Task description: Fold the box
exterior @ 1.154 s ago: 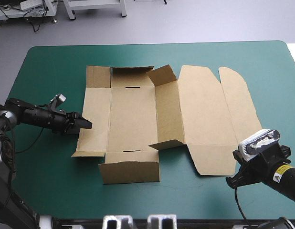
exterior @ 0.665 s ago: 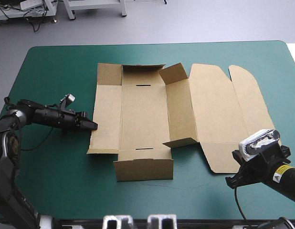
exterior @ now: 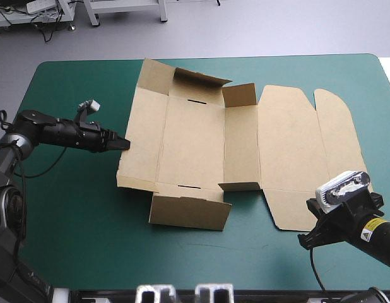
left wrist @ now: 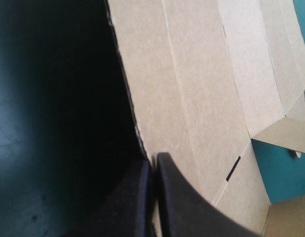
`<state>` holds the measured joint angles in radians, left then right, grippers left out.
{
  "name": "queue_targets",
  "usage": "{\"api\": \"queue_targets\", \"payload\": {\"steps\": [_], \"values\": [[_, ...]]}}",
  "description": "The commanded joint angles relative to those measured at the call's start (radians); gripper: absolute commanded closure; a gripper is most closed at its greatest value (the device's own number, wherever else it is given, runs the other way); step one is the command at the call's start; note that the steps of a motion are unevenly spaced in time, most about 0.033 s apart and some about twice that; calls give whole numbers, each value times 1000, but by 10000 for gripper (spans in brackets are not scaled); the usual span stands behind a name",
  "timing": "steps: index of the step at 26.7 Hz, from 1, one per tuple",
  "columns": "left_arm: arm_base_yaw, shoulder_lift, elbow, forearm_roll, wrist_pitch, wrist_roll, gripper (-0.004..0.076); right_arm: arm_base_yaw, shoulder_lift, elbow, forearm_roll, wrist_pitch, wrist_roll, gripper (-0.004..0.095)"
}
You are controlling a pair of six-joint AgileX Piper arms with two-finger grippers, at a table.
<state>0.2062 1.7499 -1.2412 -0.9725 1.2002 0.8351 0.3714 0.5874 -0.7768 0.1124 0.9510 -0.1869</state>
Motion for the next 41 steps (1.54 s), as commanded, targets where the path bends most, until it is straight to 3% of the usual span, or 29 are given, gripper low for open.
{"api": "queue_targets", "payload": {"steps": [1, 7, 14, 19, 29, 41], "values": [[-17, -122, -121, 37, 95, -31, 727, 1, 9, -22, 6, -64, -6, 928], [-199, -218, -507, 302, 90, -130, 727, 1, 9, -22, 6, -91, -6, 928], [-375, -218, -715, 485, 90, -141, 727, 1, 9, -22, 8, -91, 31, 928], [-487, -218, -735, 675, 89, -69, 727, 1, 9, -22, 8, -91, 40, 928], [-662, -218, -735, 788, 87, 225, 729, 1, 9, -22, 34, -91, 47, 928], [-801, -218, -735, 777, 85, 329, 733, 1, 9, -22, 28, -98, 100, 928]]}}
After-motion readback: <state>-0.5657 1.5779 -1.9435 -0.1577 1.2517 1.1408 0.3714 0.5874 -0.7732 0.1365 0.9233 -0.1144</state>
